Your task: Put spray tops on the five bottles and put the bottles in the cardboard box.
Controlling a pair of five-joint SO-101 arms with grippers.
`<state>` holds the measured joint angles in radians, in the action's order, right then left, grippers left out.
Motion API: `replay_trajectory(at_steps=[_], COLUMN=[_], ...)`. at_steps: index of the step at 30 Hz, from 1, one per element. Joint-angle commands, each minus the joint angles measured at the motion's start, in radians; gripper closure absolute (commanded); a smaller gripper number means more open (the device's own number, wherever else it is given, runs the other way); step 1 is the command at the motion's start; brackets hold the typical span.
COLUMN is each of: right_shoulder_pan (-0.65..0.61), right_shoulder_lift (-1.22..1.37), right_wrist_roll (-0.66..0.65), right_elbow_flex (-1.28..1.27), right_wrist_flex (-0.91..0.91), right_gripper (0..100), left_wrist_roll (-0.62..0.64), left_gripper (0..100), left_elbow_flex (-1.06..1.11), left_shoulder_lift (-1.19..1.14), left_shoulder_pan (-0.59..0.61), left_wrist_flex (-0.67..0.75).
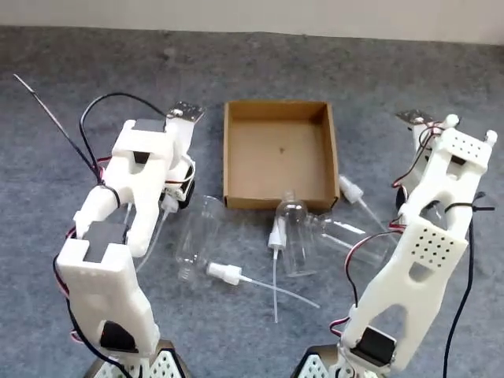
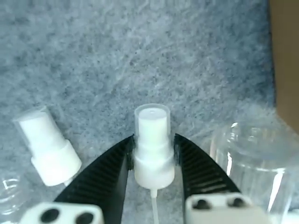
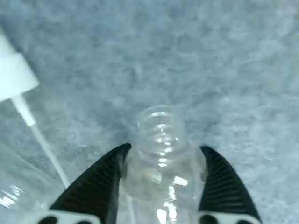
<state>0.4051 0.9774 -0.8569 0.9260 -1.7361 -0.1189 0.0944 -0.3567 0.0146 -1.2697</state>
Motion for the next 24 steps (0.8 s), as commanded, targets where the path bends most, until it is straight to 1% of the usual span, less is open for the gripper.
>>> replay_trajectory(at_steps=[1, 3, 8, 11, 12, 14, 16, 20, 24], right_shoulder_pan=[0.002, 0.002, -0.019, -0.074, -0.099, -0.139, -0.185, -0.300, -0.458], right_shoulder_lift=[-0.005, -0.005, -0.007, -0.039, -0.065, -0.157, -0.294, -0.657, -1.017], right_wrist_roll=[0.103, 0.178, 0.385, 0.446, 0.463, 0.494, 0.511, 0.514, 0.520], right_elbow_flex=[0.136, 0.255, 0.526, 0.631, 0.631, 0.541, 0.394, -0.050, -0.452], right_wrist_flex=[-0.021, -0.031, -0.033, -0.035, -0.036, -0.036, -0.036, -0.033, -0.002], right_gripper=[94.7, 99.3, 99.5, 99.5, 99.5, 99.5, 99.5, 99.5, 99.5], left_wrist_roll=[-0.005, -0.005, -0.002, 0.032, 0.046, 0.052, 0.054, 0.054, 0.055], left_gripper=[100, 100, 100, 100, 100, 100, 100, 100, 100], left_elbow_flex=[-0.030, -0.030, -0.087, -0.145, -0.171, -0.220, -0.269, -0.364, -0.404], left_shoulder_lift=[0.007, 0.007, 0.050, 0.140, 0.179, 0.259, 0.341, 0.510, 0.694], left_shoulder_pan=[-0.019, -0.019, -0.019, -0.021, -0.021, -0.021, -0.021, -0.021, -0.021], left_wrist_flex=[0.009, 0.009, 0.002, -0.020, -0.037, -0.075, -0.126, -0.238, -0.334])
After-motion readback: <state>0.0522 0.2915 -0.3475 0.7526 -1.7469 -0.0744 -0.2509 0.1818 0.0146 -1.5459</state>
